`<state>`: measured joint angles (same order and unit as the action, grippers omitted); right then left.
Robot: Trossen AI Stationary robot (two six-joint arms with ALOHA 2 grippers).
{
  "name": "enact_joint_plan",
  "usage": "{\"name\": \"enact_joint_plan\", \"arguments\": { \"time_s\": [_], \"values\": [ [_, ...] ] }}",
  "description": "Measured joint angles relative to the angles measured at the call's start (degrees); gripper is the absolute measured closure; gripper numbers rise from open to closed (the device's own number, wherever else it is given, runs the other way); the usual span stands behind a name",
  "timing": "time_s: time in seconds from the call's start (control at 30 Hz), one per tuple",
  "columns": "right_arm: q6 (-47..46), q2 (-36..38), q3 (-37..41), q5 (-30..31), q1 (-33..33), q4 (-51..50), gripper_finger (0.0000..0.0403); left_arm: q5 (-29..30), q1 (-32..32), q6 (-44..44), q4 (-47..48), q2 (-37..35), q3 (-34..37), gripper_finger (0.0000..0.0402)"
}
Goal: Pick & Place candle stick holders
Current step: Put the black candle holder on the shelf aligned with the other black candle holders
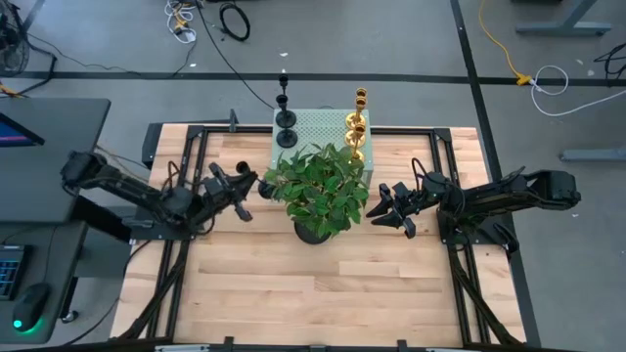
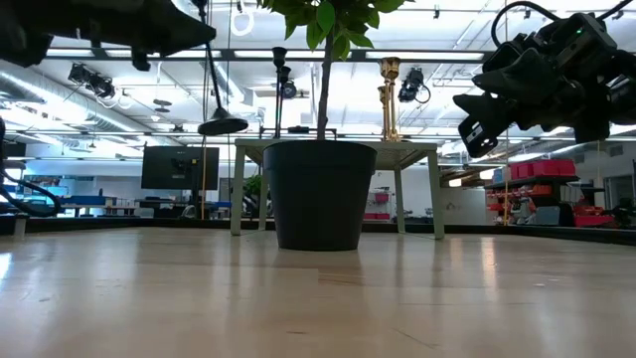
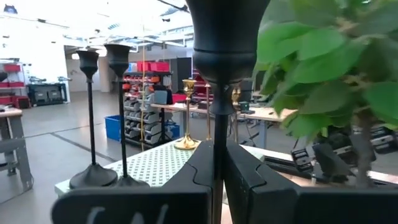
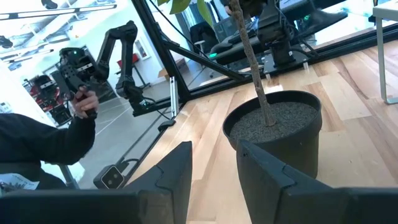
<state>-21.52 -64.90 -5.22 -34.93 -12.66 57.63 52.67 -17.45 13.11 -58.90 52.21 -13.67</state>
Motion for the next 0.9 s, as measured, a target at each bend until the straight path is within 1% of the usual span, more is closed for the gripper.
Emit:
{"name": "enact_joint_plan", "arguments": {
  "time_s": [0.1,0.23,0.33,0.43,0.53,0.67,0.8,0.9],
  "values": [
    [0.00,0.02,0.01,0.01,0.02,-0.01,0.0278,-2.92,3.47,-2.75,9.37,-1.65,-2.66,0.0388],
    [0.00,0.01,0.00,0.01,-0.01,-0.02,0.0278,-8.89,8.68,-8.39,27.30,-2.03,-10.49,0.0388],
    [0.00,0.00,0.01,0.01,0.02,-0.02,0.0278,-13.58,12.48,-9.57,35.45,-2.02,-16.21,0.0388],
    [0.00,0.01,0.00,0.01,0.00,-0.02,0.0278,-18.65,16.10,-9.51,38.76,-2.00,-20.08,0.0388],
    [0.00,0.00,0.01,0.01,0.02,-0.02,0.0278,-23.91,19.74,-9.47,39.18,-2.02,-21.87,0.0388],
    [0.00,0.00,0.01,0.01,0.00,-0.04,0.0278,-29.46,25.45,-10.60,39.56,-1.60,-22.23,0.0388],
    [0.00,0.00,0.00,0.01,0.01,-0.04,0.0278,-36.63,30.89,-13.23,39.85,-0.75,-22.16,0.0388],
    [0.00,0.00,0.01,0.01,-0.01,-0.04,0.0278,-39.67,34.08,-14.54,40.18,0.47,-22.18,0.0388]
  ]
}}
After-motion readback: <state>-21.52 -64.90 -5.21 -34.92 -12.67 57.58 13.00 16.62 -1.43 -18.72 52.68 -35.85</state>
